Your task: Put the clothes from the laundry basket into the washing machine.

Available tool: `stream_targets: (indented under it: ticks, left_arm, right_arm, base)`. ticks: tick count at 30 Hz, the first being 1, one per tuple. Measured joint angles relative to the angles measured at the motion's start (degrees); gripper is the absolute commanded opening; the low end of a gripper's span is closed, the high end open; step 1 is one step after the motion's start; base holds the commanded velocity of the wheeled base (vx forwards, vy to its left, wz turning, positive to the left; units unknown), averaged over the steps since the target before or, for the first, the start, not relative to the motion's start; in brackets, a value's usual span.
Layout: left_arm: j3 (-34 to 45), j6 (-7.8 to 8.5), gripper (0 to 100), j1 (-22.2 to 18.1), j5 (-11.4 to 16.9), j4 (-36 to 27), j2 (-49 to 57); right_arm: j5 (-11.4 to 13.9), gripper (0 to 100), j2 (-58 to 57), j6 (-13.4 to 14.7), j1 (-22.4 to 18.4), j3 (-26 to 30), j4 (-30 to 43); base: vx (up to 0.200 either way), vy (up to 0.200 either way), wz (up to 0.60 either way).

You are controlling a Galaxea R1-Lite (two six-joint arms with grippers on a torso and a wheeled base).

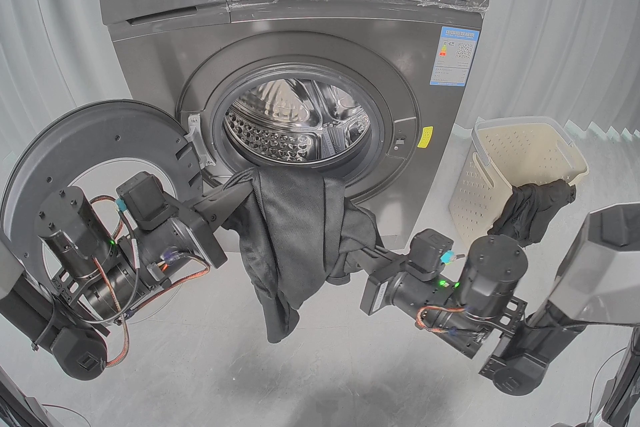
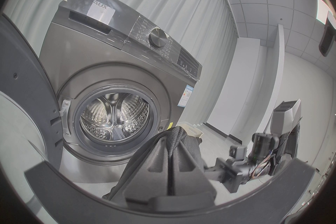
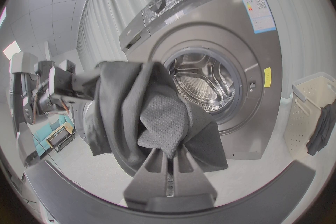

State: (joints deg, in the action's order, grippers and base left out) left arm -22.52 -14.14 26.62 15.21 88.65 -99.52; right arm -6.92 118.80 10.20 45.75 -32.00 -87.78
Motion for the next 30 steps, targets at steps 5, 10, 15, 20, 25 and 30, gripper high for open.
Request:
stream_targets:
  ticks: [5,10,15,20,25,30]
  left_arm:
    - [1.3,0.27,0,0.11,0.66,-0.02,-0.01]
    - [2.71,0.46,0,0.38,2.0,-0.07,0.11]
    - [4.05,0.62,0,0.49,2.6,0.0,0.29]
    - [5.29,0.65,0,0.63,3.5,0.04,-0.04]
    - [6.29,0.54,100,0.39,4.51,0.04,-1.02]
    - [6.62,1.28,100,-1.63,4.27,-0.07,-3.45]
  right_arm:
    - [0.17,0,-5.27,0.74,-0.06,3.17,-0.32]
    - [0.3,0,-10.42,1.91,-0.24,5.41,-0.29]
    - [0.35,0,-15.35,4.33,-0.39,8.28,-0.32]
    - [0.37,0,-17.9,5.39,-0.39,8.52,-0.35]
    - [0.39,0,-18.77,5.56,-0.35,7.84,-0.43]
    - [0.04,0,-19.16,5.63,-0.35,6.51,-0.43]
  base:
    - [0.0,0.0,0.0]
    - [0.0,0.0,0.0]
    - [0.0,0.0,0.0]
    - [0.0,0.0,0.0]
    - [0.0,0.0,0.0]
    - [0.0,0.0,0.0]
